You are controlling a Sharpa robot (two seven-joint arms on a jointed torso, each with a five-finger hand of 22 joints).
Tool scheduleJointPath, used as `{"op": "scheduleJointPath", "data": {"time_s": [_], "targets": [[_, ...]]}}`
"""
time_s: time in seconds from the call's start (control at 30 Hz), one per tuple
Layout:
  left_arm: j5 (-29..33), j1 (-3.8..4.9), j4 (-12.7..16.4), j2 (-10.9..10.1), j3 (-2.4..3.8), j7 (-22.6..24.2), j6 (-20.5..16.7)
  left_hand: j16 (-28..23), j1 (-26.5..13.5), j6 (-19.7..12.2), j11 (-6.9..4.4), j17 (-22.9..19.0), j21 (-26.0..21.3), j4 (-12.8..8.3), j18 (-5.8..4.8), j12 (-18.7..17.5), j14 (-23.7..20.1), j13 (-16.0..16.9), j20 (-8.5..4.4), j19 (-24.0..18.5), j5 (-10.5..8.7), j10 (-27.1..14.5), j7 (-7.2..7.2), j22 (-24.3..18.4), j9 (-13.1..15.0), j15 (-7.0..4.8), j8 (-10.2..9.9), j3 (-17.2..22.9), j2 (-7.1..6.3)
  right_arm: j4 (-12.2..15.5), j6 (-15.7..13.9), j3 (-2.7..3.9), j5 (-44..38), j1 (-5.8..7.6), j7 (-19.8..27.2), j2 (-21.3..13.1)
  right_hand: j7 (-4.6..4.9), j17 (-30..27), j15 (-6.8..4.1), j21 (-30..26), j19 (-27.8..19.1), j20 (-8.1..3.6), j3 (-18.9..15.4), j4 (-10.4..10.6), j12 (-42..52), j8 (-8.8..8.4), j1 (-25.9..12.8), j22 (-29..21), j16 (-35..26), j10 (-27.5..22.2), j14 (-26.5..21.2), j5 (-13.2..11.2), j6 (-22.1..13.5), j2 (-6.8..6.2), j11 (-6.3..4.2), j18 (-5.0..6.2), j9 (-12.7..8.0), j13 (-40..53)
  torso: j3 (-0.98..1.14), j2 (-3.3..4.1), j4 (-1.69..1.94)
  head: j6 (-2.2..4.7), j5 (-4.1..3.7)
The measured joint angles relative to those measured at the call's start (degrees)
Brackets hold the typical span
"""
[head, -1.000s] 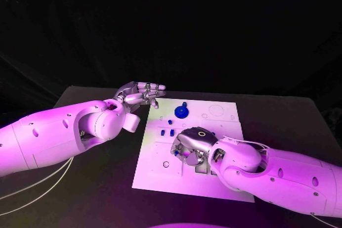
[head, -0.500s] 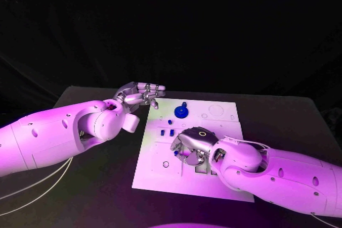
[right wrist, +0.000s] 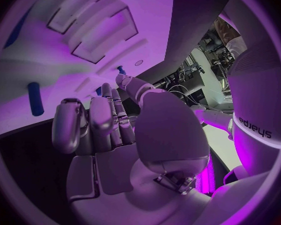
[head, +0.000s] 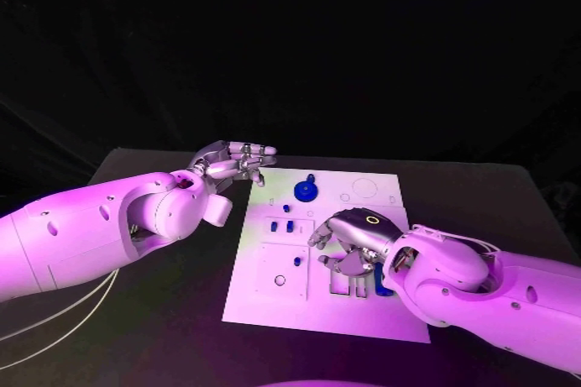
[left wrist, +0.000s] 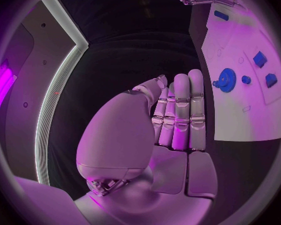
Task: Assemble the parts on the task board
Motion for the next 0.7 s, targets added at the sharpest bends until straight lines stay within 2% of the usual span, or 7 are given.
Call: {"op": "scheduleJointPath", "data": {"time_s": [0.17,0.27,0.37,0.47,0.57,0.7], "targets": [[0.0,0.00,0.0,0.0,-0.01,0.0,0.0,0.0,0.0,0.0,0.00,0.0,0.0,0.0,0.00,0.0,0.0,0.0,0.00,0.0,0.00,0.0,-0.05,0.0,0.0,-0.03,0.0,0.0,0.00,0.0,0.0,0.23,3.4,2.81,0.2,-2.9,-0.30,0.1,0.00,0.1,0.1,0.11,-0.5,0.2,0.0,0.00,-0.2,0.0,0.0,-1.8,0.0,0.0,-0.3,0.16,0.06,0.00,0.0,-0.5,0.00,-0.03,-0.09,0.26,-0.43],[0.0,0.00,0.0,0.1,-0.04,0.0,0.1,0.0,0.0,-0.2,0.00,0.0,0.0,0.0,0.00,0.0,-0.2,0.0,0.00,0.0,0.00,0.0,-0.20,0.0,0.0,-0.20,0.0,0.0,0.00,-0.8,0.3,0.34,4.9,3.96,0.3,-4.4,-0.42,0.5,0.00,0.6,0.2,0.21,-1.0,0.2,0.0,0.00,-0.1,0.0,0.5,-1.9,0.0,0.0,-0.4,0.15,-0.03,0.00,0.0,-0.8,-0.01,-0.04,-0.12,0.51,-0.77],[0.0,0.00,0.0,0.2,-0.13,0.0,0.1,0.0,0.0,-0.2,0.00,0.0,0.0,0.0,0.00,0.0,-0.2,0.0,0.00,0.0,0.00,0.0,-0.20,0.0,0.0,-0.20,0.0,0.0,0.00,-1.6,0.9,0.30,5.5,4.53,0.5,-5.5,-0.84,0.5,0.00,0.8,0.2,0.21,-1.6,0.3,0.0,0.00,-0.5,0.0,0.6,-2.1,0.0,0.0,-0.4,-0.16,-0.21,0.00,0.0,-0.9,0.00,-0.03,-0.10,0.70,-0.96],[-0.1,0.00,0.0,0.1,-0.23,-0.1,0.2,0.0,0.0,-0.2,0.00,0.0,0.0,0.0,0.00,0.0,-0.2,0.0,0.00,0.0,0.00,0.0,-0.20,0.0,0.0,-0.21,0.0,0.0,0.00,-1.9,1.8,0.28,5.5,4.76,0.6,-6.0,-2.08,-0.4,-0.15,0.8,0.4,-0.03,-2.4,0.6,0.6,0.00,-0.5,0.0,0.1,-1.9,-0.1,-0.3,-0.8,-0.16,-0.76,0.00,0.0,-1.2,0.03,-0.02,-0.13,0.74,-0.98],[-0.2,0.00,0.1,0.1,-0.27,-0.1,0.3,0.0,0.0,-0.2,0.00,0.0,0.0,0.0,0.00,0.0,-0.2,0.0,0.00,0.0,0.00,0.0,-0.20,0.0,0.0,-0.20,0.0,0.0,0.00,-2.1,2.6,0.26,5.0,4.85,0.7,-6.2,-2.85,-1.1,-1.51,0.8,0.6,-0.69,-2.9,0.8,1.0,0.00,-0.5,0.0,-0.3,-1.9,0.0,-0.4,-0.6,-0.16,-1.36,0.00,0.0,-1.5,0.03,0.00,-0.13,0.77,-0.99],[-0.3,-0.01,0.1,0.1,-0.31,-0.1,0.3,0.0,0.0,-0.2,0.00,0.0,0.0,0.2,0.00,0.0,-0.2,0.0,0.00,0.0,0.00,0.0,-0.20,0.0,0.0,-0.20,0.0,-0.2,0.00,-2.5,3.5,0.24,3.7,4.87,0.7,-6.3,-2.86,-1.2,-1.67,0.8,0.6,-0.85,-3.1,0.9,1.3,0.00,-0.5,0.0,-0.3,-1.7,0.0,-0.4,-0.6,-0.16,-1.56,0.01,0.0,-1.7,0.04,0.01,-0.12,0.83,-1.07]]}}
